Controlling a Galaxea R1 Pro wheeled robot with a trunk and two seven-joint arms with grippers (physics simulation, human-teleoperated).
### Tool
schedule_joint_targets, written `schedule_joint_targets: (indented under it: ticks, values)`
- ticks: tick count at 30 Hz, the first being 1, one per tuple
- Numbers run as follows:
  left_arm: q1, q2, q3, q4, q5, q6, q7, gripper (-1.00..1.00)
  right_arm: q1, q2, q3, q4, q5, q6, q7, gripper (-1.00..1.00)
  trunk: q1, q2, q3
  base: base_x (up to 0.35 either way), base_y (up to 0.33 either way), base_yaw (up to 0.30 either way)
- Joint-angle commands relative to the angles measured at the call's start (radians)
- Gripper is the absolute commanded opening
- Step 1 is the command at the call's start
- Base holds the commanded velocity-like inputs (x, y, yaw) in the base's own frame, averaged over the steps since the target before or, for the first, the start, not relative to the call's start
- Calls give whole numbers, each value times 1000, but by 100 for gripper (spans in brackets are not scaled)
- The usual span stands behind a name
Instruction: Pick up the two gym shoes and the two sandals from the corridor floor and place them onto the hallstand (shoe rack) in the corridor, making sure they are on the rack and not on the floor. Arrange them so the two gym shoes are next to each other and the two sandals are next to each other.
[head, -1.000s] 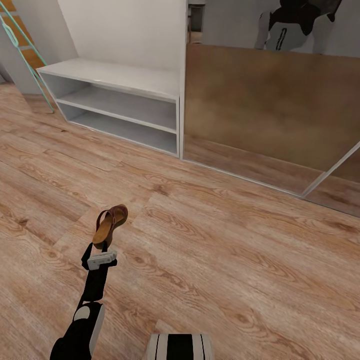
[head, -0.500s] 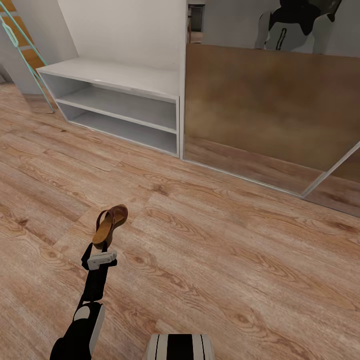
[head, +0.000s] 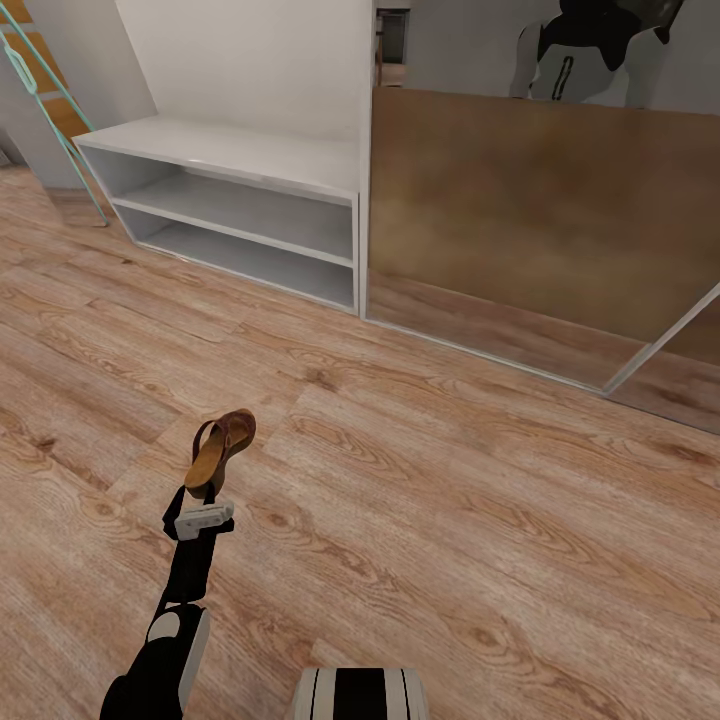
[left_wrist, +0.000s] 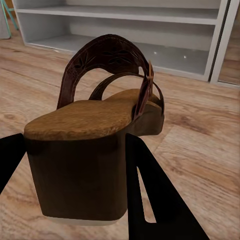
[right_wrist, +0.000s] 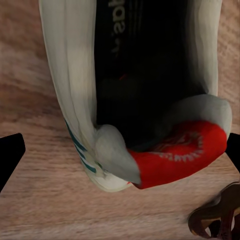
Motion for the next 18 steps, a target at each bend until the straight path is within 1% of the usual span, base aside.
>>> schedule_joint_targets:
  ticks: [1, 18]
  values:
    - [0, 0, 0, 0, 0, 0, 0, -100, 0, 0, 0, 0, 0, 0, 0, 100, 0, 0, 0, 0, 0, 0]
    - [0, 0, 0, 0, 0, 0, 0, -100, -1, 0, -1, -3, 0, -32, 0, 100, 0, 0, 0, 0, 0, 0]
